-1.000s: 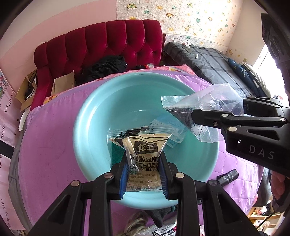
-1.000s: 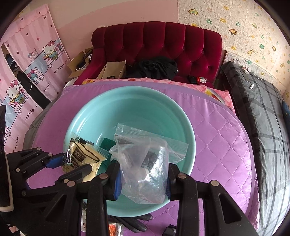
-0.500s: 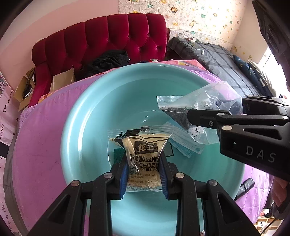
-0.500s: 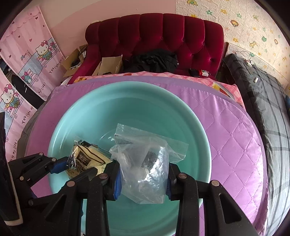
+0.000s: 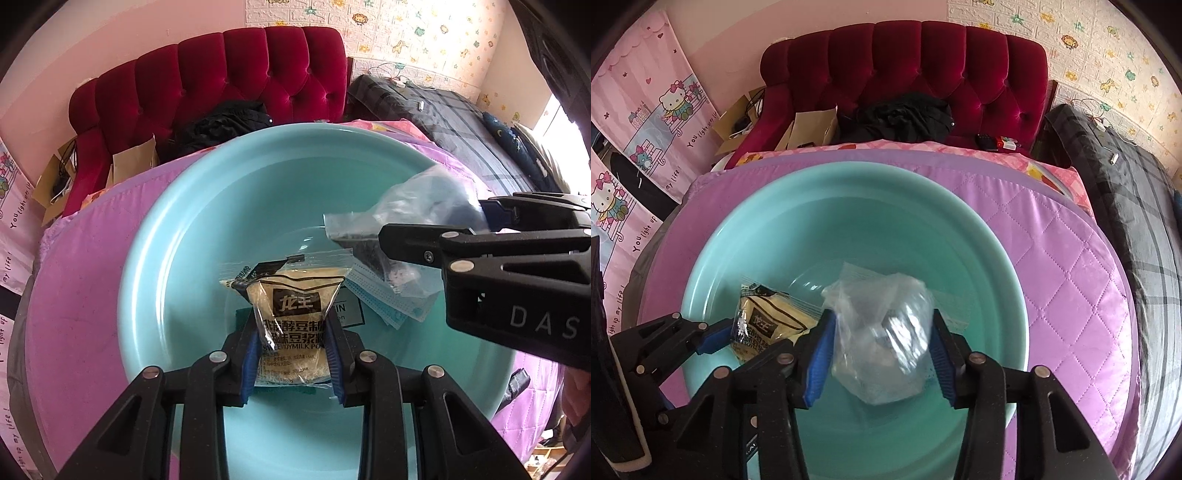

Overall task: Organize soft objects
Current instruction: 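Open both tools to drop the snack packet and clear bag into the basin, then raise both tools out of the basin back over the table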

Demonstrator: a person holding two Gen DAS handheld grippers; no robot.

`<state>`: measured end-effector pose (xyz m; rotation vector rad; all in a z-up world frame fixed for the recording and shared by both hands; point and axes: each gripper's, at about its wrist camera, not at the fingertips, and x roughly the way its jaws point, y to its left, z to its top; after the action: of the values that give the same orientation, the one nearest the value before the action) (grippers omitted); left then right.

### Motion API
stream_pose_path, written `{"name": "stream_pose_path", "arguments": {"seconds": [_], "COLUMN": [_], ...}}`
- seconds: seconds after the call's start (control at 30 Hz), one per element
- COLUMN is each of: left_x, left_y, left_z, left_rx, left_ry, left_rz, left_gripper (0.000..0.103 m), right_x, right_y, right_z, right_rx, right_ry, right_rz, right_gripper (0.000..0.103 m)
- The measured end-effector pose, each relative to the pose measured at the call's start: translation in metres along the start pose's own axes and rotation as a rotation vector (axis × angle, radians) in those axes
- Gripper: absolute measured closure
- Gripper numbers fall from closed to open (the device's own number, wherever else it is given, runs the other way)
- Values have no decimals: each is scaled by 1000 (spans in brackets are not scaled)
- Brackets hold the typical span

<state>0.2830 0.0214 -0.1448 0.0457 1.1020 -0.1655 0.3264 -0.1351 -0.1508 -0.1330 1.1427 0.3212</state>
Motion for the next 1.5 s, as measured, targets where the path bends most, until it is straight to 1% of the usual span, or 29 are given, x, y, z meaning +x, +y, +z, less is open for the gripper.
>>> {"name": "stream_pose_path", "arguments": {"seconds": [0.03, 0.07, 0.1, 0.13, 0.17, 0.2, 0.3, 0.43, 0.63, 0.77, 0.97, 1.2, 1.3, 1.5], "left_x": [-2, -4, -6, -8, -10, -12, -19, -26, -40, -54, -77, -101, -110, -129], "left_y": [0, 0, 1, 2, 3, 3, 3, 4, -1, 2, 2, 2, 1, -2], "left_z": [0, 0, 1, 1, 1, 1, 1, -4, -19, -30, -46, -70, -78, -98], "left_rx": [-1, -6, -14, -21, -25, -27, -20, -25, -14, -39, -48, -62, -63, -49], "left_ry": [-8, -14, -17, -23, -29, -35, -60, -65, -55, -64, -74, -80, -85, -101], "left_rz": [13, 23, 25, 21, 17, 23, 73, 71, 97, 87, 84, 93, 107, 103], "left_gripper": [48, 20, 4, 2, 1, 0, 0, 0, 0, 0, 0, 0, 0, 0], "right_x": [-3, -5, -7, -9, -11, -13, -16, -25, -45, -62, -84, -107, -117, -134], "right_y": [0, -1, -2, -3, -4, -5, -6, -6, -5, -3, 0, 1, 2, 3], "right_z": [0, 1, 0, 0, -1, -1, -5, -12, -27, -37, -53, -75, -84, -103], "right_rx": [5, 12, 20, 28, 35, 39, 38, 30, 18, 11, -3, -13, -19, -29], "right_ry": [-6, -11, -16, -20, -25, -26, -16, -22, -28, -51, -68, -71, -78, -89], "right_rz": [2, 7, 8, 1, -6, -8, -23, -40, -38, -48, -67, -84, -88, -87], "right_gripper": [40, 30, 24, 11, 2, 0, 0, 0, 0, 0, 0, 0, 0, 0]}}
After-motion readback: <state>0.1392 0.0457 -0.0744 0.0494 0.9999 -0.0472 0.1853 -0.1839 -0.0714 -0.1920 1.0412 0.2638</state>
